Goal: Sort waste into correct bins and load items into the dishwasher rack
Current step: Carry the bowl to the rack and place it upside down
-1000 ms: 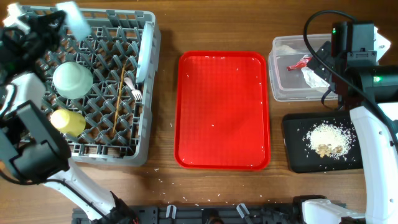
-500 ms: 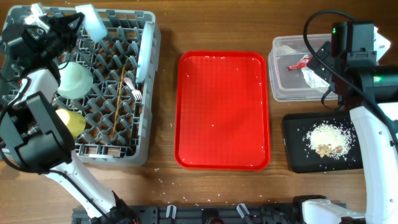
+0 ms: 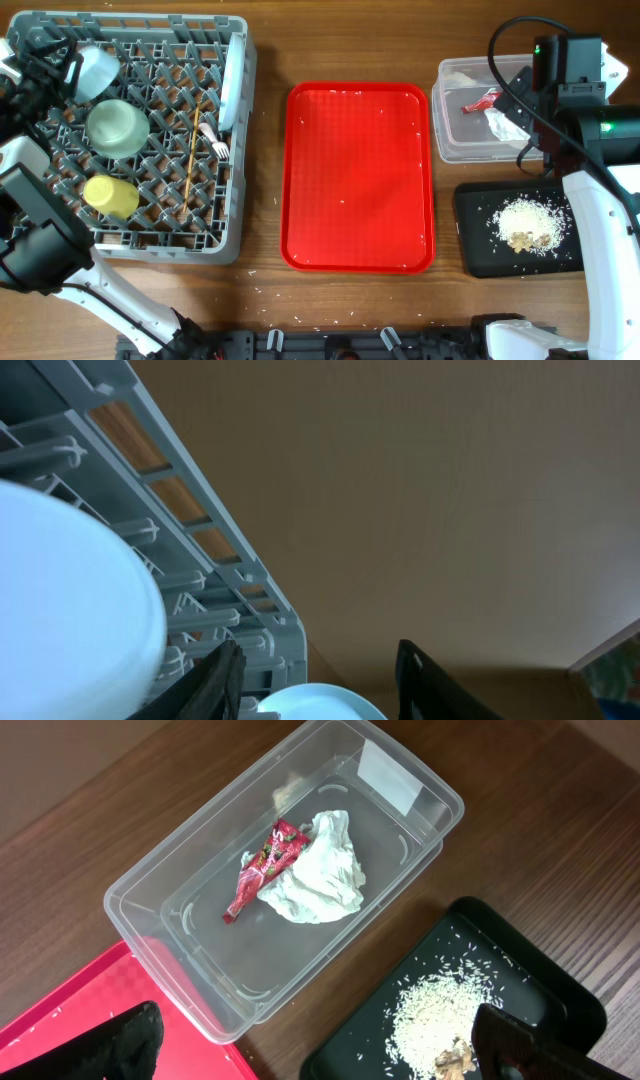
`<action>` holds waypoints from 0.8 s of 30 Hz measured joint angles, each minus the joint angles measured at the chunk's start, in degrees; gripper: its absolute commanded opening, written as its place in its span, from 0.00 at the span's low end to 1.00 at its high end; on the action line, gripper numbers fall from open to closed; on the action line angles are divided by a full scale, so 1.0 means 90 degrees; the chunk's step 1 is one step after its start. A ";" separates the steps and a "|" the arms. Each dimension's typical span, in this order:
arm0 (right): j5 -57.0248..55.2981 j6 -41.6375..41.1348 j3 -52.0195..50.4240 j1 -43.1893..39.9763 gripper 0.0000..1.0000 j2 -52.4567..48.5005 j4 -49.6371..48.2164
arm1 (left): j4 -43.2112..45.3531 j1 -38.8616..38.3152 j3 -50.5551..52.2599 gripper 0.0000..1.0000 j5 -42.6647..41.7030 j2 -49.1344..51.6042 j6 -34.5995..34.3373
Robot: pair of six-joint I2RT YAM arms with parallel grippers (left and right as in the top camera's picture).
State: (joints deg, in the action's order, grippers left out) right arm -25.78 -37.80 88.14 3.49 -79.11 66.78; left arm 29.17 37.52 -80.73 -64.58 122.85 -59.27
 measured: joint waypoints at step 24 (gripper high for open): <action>0.0000 0.0000 0.0000 0.0000 1.00 0.0000 0.0002 | 0.0121 -0.0787 0.0000 0.04 -0.0313 -0.1112 -0.0265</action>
State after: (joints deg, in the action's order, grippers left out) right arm -25.78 -37.80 88.14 3.49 -79.11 66.81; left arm 30.26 30.44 -80.73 -67.40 112.84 -61.65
